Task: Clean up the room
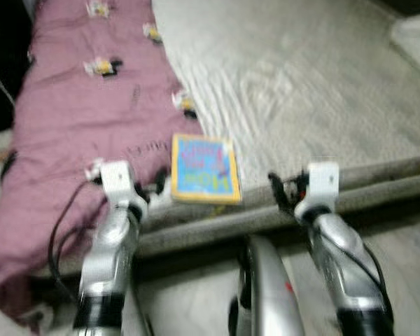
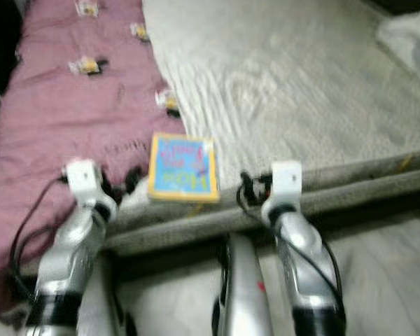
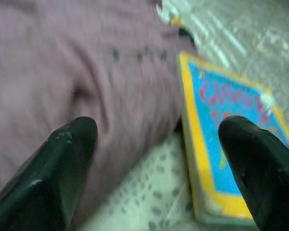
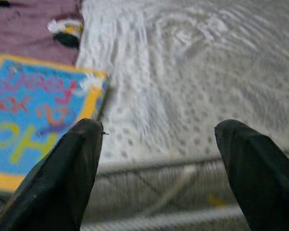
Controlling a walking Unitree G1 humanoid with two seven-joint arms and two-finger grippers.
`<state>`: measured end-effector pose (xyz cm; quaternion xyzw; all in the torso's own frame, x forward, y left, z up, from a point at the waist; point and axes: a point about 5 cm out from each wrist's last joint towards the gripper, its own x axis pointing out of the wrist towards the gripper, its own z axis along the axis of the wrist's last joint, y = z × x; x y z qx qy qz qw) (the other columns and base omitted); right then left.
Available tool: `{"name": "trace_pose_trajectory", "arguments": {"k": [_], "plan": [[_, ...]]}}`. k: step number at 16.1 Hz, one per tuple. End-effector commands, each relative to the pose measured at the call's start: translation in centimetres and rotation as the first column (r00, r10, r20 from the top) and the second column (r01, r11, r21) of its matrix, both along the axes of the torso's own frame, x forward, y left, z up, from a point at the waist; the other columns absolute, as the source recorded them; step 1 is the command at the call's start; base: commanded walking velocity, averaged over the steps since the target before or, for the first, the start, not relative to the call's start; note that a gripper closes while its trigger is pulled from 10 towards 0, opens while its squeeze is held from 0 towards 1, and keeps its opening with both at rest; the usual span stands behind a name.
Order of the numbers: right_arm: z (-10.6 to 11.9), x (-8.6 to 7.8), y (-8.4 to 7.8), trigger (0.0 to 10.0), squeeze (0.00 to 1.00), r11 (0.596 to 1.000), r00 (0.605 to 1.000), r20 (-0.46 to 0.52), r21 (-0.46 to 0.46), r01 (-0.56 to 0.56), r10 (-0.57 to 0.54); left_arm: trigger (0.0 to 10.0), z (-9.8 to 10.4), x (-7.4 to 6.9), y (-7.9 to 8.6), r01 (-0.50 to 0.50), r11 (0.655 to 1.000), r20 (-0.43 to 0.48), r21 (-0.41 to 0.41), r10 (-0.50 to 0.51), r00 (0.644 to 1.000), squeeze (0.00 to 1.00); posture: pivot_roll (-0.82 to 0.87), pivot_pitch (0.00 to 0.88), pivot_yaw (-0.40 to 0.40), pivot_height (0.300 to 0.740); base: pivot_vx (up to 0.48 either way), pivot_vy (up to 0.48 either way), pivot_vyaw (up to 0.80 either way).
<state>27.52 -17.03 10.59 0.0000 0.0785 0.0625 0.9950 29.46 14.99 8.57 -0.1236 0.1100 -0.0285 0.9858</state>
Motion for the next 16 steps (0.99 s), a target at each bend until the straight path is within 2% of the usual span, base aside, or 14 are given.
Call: {"name": "trace_pose_trajectory", "arguments": {"k": [1,4,9,12,13,16], "plan": [[0.4,-0.3,-0.2,10.0,0.0,1.0,1.0,0.004,-0.008,0.011,-0.011,10.0,-0.1,0.2,-0.1,0.008,1.0,-0.005,0.0,-0.008,1.0,0.0,-0.15,0.133,-0.045,0.458,0.0,0.0,0.0],[0.6,-0.7,-0.4,10.0,0.0,1.0,1.0,0.002,-0.021,0.013,-0.013,10.0,0.1,1.0,-0.5,0.015,0.999,-0.001,-0.028,-0.015,1.0,0.0,-0.16,0.15,-0.045,0.458,0.0,0.0,0.0],[0.7,-1.0,-0.2,10.0,0.0,1.0,1.0,-0.011,-0.021,0.012,-0.013,10.0,1.2,2.1,-0.6,0.026,0.999,0.049,-0.023,-0.024,0.998,0.0,-0.16,0.159,-0.042,0.458,0.0,0.0,0.0],[0.7,-0.8,-0.1,10.0,0.0,1.0,1.0,-0.007,-0.02,0.011,-0.011,10.0,1.7,1.8,-0.7,0.017,1.0,0.095,0.001,-0.017,0.995,0.0,-0.16,0.153,-0.04,0.458,0.0,0.0,0.0],[0.8,-0.6,0.0,10.0,0.0,1.0,1.0,-0.002,-0.018,0.012,-0.012,10.0,2.5,1.5,-1.1,0.042,0.999,0.16,0.031,-0.046,0.986,0.0,-0.15,0.15,-0.039,0.458,0.0,0.0,0.0],[0.8,-0.4,0.0,10.0,0.0,1.0,1.0,-0.003,-0.015,0.013,-0.013,10.0,3.2,0.8,-2.3,0.124,0.991,0.229,0.054,-0.134,0.964,0.0,-0.15,0.137,-0.036,0.458,0.0,0.0,0.0]]}}
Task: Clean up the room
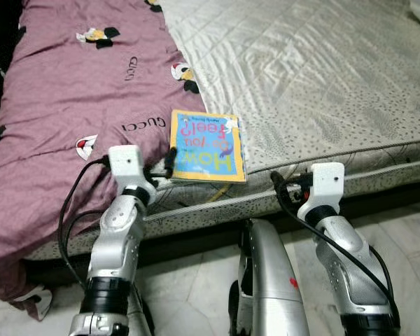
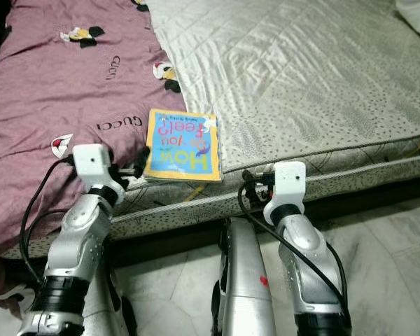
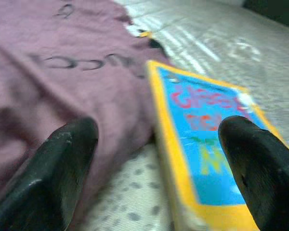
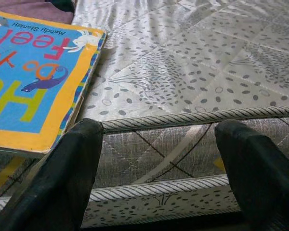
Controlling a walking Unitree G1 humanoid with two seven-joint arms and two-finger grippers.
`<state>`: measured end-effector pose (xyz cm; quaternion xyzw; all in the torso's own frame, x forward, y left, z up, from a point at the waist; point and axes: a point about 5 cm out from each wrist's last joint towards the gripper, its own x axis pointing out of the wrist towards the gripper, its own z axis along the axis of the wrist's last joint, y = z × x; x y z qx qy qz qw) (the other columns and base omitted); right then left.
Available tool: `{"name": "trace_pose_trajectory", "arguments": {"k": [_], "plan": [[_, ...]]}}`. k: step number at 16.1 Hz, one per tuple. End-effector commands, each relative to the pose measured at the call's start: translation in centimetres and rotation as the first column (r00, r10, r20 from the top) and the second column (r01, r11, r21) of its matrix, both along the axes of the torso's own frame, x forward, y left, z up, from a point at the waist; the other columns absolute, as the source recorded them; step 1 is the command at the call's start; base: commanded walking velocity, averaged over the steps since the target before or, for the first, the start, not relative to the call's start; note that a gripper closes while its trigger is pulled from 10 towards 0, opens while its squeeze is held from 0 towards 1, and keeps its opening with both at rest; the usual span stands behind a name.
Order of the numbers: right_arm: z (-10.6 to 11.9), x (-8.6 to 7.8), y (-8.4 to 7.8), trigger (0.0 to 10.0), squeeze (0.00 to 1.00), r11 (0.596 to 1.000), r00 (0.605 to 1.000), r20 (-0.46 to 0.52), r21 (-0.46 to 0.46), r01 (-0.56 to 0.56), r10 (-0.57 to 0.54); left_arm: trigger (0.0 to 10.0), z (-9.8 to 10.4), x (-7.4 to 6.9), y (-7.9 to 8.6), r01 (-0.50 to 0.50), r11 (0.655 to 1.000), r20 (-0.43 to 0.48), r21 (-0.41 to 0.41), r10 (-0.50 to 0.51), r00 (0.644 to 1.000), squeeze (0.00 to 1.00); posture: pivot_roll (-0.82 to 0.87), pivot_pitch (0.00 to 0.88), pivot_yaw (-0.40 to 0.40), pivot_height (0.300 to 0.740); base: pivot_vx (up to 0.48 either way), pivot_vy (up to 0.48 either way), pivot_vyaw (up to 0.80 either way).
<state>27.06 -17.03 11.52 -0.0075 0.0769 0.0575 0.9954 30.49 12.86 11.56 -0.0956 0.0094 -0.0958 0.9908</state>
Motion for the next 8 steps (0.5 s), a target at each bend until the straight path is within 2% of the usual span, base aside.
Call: {"name": "trace_pose_trajectory", "arguments": {"k": [1,4,6,8], "plan": [[-0.1,0.1,0.0,10.0,0.0,1.0,1.0,-0.006,0.0,0.005,-0.005,10.0,0.4,-0.4,-0.4,0.022,1.0,0.023,-0.005,-0.022,1.0,0.0,-0.15,0.133,-0.035,0.458,0.0,0.0,0.0],[-0.1,0.4,0.1,10.0,0.0,1.0,1.0,-0.001,-0.001,0.003,-0.003,10.0,-0.3,-0.6,-0.7,0.043,0.999,0.0,-0.014,-0.043,0.999,0.0,-0.15,0.12,-0.038,0.458,0.0,0.0,0.0],[-0.1,0.6,0.2,10.0,0.0,1.0,1.0,0.003,-0.002,0.001,-0.001,10.0,-0.4,-0.7,-1.5,0.118,0.993,-0.008,-0.018,-0.119,0.993,0.0,-0.15,0.115,-0.039,0.458,0.0,0.0,0.0],[-0.1,0.6,0.2,10.0,0.0,1.0,1.0,0.003,-0.002,0.001,-0.001,10.0,-0.4,-0.7,-1.5,0.118,0.993,-0.008,-0.018,-0.119,0.993,0.0,-0.15,0.115,-0.039,0.458,0.0,0.0,0.0]]}}
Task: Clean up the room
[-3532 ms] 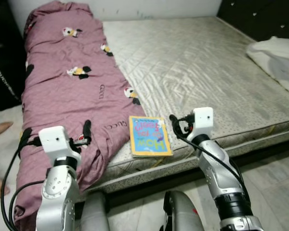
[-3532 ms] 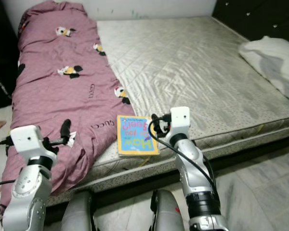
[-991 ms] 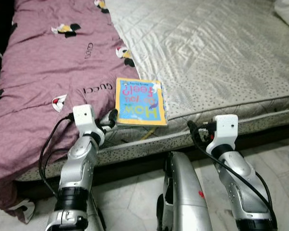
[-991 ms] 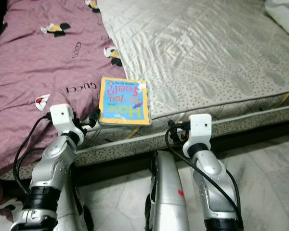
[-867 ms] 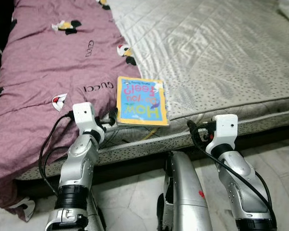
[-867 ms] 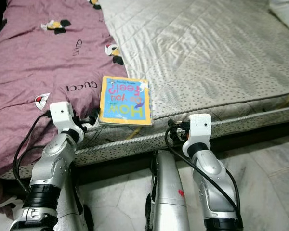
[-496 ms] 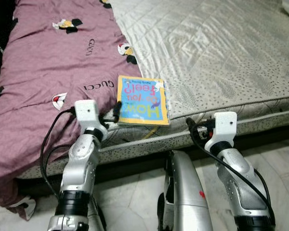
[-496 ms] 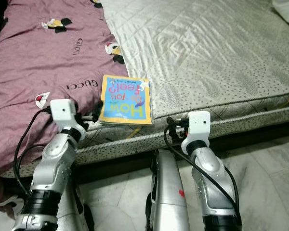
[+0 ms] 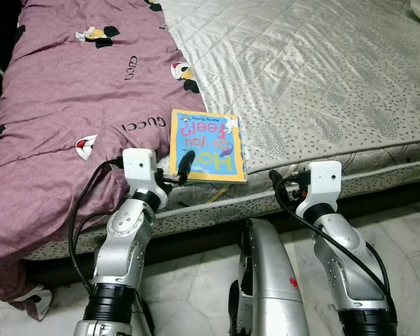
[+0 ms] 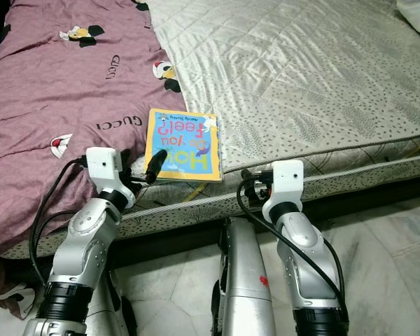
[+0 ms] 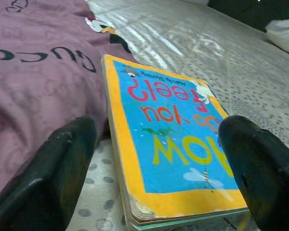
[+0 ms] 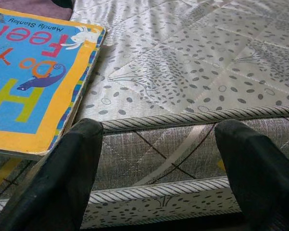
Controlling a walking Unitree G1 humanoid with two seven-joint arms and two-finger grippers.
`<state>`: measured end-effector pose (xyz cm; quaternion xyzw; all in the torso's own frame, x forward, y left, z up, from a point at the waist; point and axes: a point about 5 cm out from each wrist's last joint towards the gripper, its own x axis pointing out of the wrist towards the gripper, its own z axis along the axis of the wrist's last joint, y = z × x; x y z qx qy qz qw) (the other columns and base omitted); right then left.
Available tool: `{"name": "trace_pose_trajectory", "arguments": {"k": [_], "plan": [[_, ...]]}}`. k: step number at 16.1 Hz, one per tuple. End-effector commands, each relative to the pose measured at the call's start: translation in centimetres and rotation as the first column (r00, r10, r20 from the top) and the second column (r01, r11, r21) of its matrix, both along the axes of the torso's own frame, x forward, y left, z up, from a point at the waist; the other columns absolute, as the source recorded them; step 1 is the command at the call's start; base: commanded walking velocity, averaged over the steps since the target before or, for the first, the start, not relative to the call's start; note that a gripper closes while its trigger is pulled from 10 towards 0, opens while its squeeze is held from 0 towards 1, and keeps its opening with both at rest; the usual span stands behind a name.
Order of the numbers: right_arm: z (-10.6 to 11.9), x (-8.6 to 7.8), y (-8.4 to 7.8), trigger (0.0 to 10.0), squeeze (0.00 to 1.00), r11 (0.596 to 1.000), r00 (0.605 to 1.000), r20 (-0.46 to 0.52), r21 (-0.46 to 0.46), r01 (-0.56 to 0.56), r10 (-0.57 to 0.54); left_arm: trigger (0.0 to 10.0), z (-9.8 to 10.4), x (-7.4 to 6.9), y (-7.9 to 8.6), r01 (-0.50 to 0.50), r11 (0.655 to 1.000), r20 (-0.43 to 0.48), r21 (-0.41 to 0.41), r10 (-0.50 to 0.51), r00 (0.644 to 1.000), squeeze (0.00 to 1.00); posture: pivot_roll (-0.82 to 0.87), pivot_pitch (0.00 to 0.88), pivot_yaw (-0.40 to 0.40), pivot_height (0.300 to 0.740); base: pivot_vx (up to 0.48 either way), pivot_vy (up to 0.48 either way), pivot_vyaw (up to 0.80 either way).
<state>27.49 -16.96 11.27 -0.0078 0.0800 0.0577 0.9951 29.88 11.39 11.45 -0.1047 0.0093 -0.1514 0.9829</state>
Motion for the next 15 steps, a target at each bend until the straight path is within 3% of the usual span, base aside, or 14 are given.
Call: {"name": "trace_pose_trajectory", "arguments": {"k": [1,14,15], "plan": [[0.2,0.1,0.1,10.0,0.0,1.0,1.0,0.009,-0.001,0.002,-0.002,10.0,-0.3,-0.1,0.0,0.007,1.0,-0.018,0.004,-0.007,1.0,0.0,-0.15,0.115,-0.039,0.458,0.0,0.0,0.0],[0.2,0.1,0.1,10.0,0.0,1.0,1.0,0.009,-0.001,0.002,-0.002,10.0,-0.3,-0.1,0.0,0.007,1.0,-0.018,0.004,-0.007,1.0,0.0,-0.15,0.115,-0.039,0.458,0.0,0.0,0.0],[0.5,0.4,0.1,10.0,0.0,1.0,1.0,0.028,-0.018,-0.005,0.006,10.0,-1.5,1.5,1.2,-0.095,0.989,-0.142,-0.116,0.078,0.987,0.0,-0.17,0.097,-0.042,0.458,0.0,0.0,0.0]]}}
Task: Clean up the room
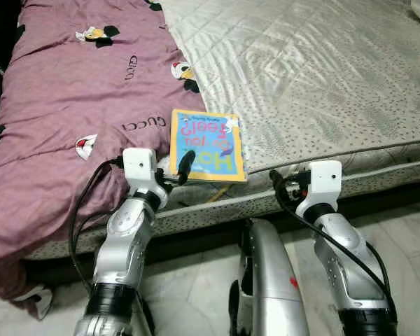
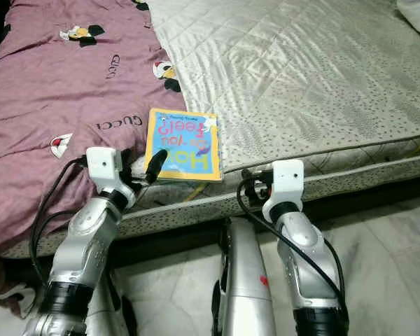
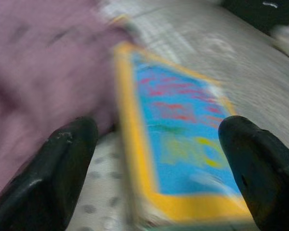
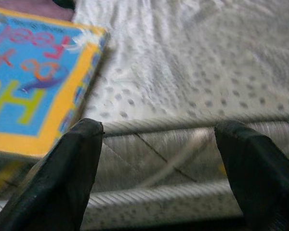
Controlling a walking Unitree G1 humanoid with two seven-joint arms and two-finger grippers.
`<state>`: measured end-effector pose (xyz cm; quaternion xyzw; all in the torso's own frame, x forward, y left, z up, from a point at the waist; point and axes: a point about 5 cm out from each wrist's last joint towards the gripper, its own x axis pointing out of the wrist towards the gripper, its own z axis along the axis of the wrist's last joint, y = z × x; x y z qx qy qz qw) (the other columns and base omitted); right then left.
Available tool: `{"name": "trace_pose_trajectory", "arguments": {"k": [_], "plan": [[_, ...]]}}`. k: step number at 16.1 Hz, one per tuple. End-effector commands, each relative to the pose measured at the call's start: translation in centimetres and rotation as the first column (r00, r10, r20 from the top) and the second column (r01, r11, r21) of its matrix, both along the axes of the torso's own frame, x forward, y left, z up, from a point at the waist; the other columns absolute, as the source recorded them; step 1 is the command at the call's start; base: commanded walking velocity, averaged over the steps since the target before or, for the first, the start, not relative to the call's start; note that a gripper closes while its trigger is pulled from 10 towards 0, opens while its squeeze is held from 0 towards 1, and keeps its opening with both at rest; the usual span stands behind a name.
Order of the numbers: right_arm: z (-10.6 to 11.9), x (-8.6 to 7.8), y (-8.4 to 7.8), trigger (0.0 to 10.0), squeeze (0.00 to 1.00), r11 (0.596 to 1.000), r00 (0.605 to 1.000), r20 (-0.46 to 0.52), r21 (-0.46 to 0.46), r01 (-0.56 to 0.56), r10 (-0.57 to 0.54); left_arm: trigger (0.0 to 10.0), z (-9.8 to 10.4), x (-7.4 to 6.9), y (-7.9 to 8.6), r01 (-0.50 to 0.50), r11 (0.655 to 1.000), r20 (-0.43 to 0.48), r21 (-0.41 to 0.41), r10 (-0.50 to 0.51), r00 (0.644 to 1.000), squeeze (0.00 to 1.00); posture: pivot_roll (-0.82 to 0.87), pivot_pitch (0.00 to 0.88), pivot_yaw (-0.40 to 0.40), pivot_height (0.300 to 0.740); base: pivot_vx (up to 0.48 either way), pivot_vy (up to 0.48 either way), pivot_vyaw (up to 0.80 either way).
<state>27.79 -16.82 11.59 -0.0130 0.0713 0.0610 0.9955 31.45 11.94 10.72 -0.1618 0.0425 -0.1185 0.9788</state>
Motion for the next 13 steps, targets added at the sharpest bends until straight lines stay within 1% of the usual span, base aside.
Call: {"name": "trace_pose_trajectory", "arguments": {"k": [1,2,5,6,8,9,10,11,12,13], "plan": [[0.3,0.1,0.0,10.0,0.0,1.0,1.0,0.02,-0.017,-0.001,0.002,10.0,-1.6,0.3,1.1,-0.08,0.994,-0.11,-0.072,0.072,0.991,0.0,-0.17,0.097,-0.042,0.458,0.0,0.0,0.0],[0.3,0.2,0.1,10.0,0.0,1.0,1.0,0.022,-0.018,-0.002,0.002,10.0,-1.8,0.1,1.1,-0.084,0.994,-0.119,-0.069,0.076,0.99,0.0,-0.17,0.097,-0.042,0.458,0.0,0.0,0.0],[0.4,0.3,0.2,10.0,0.0,1.0,1.0,0.027,-0.018,-0.004,0.005,10.0,-1.9,0.2,1.2,-0.083,0.994,-0.122,-0.07,0.074,0.99,0.0,-0.17,0.096,-0.045,0.458,0.0,0.0,0.0],[0.4,0.3,0.2,10.0,0.0,1.0,0.999,0.031,-0.019,-0.005,0.006,10.0,-1.5,0.7,1.3,-0.075,0.994,-0.113,-0.073,0.067,0.991,0.0,-0.17,0.096,-0.041,0.458,0.0,0.0,0.0],[0.5,0.3,0.3,10.0,0.0,1.0,0.999,0.033,-0.019,-0.004,0.005,10.0,-1.3,1.1,1.2,-0.067,0.995,-0.11,-0.077,0.058,0.992,0.0,-0.17,0.096,-0.039,0.458,0.0,0.0,0.0],[0.5,0.3,0.3,10.0,0.0,1.0,0.999,0.037,-0.021,-0.003,0.004,10.0,-1.3,1.5,0.8,-0.047,0.995,-0.125,-0.091,0.036,0.992,0.0,-0.18,0.096,-0.036,0.458,0.0,0.0,0.0],[0.5,0.3,0.3,10.0,0.0,1.0,0.999,0.038,-0.022,-0.003,0.004,10.0,-1.5,1.5,0.5,-0.035,0.995,-0.144,-0.096,0.021,0.989,0.0,-0.18,0.097,-0.036,0.458,0.0,0.0,0.0],[0.5,0.3,0.3,10.0,0.0,1.0,0.999,0.04,-0.024,-0.002,0.003,10.0,-2.0,1.6,0.1,-0.002,0.997,-0.173,-0.078,-0.012,0.985,0.0,-0.18,0.096,-0.035,0.458,0.0,0.0,0.0],[0.5,0.3,0.3,10.0,0.0,1.0,0.999,0.041,-0.025,-0.002,0.003,10.0,-2.2,1.6,-0.2,0.013,0.996,-0.187,-0.086,-0.029,0.982,0.0,-0.18,0.096,-0.035,0.458,0.0,0.0,0.0],[0.5,0.3,0.3,10.0,0.0,1.0,0.999,0.043,-0.027,-0.003,0.004,10.0,-2.6,1.6,-0.6,0.046,0.996,-0.215,-0.075,-0.061,0.975,0.0,-0.18,0.096,-0.035,0.458,0.0,0.0,0.0]]}}
